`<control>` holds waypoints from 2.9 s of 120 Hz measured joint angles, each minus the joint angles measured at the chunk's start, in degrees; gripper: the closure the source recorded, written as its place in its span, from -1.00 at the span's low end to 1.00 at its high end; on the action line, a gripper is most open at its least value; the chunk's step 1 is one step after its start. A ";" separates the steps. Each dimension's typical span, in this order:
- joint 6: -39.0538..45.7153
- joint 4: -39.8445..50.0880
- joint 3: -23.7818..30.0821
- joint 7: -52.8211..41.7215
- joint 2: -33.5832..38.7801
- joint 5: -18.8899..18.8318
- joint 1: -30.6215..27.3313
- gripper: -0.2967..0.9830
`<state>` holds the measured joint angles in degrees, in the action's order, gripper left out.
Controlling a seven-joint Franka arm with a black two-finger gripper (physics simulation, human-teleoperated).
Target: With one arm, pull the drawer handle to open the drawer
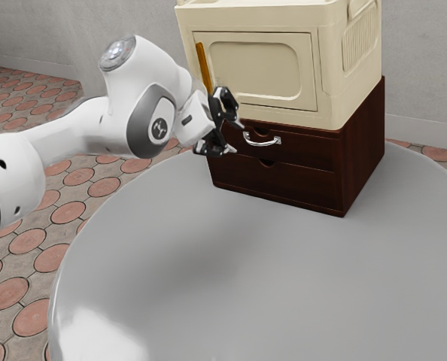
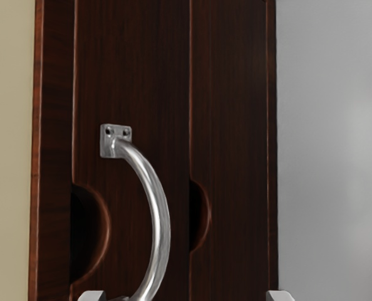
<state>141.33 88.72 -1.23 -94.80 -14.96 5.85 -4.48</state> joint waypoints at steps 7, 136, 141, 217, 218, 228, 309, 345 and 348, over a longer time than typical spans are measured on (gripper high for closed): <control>-0.19 0.22 0.00 -0.15 0.10 -0.05 0.00 0.10; -1.30 -5.26 0.47 -0.97 -5.47 3.92 0.00 0.22; -1.22 -5.33 0.47 -0.95 -5.59 3.94 0.00 0.22; -0.34 -5.54 0.44 -0.57 -6.53 3.87 0.01 0.30; -0.34 -5.53 0.44 -0.56 -6.53 3.88 0.01 0.30; -0.29 -5.43 0.44 -0.53 -6.57 3.97 0.01 0.30; -0.86 -3.95 0.44 -0.45 -5.86 4.06 0.11 0.44; -1.05 0.37 0.36 -0.43 -2.64 4.06 0.10 0.49; -1.06 0.68 0.32 -0.43 -2.35 4.05 0.10 0.50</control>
<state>140.27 89.40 -0.91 -95.23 -17.30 9.90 -4.39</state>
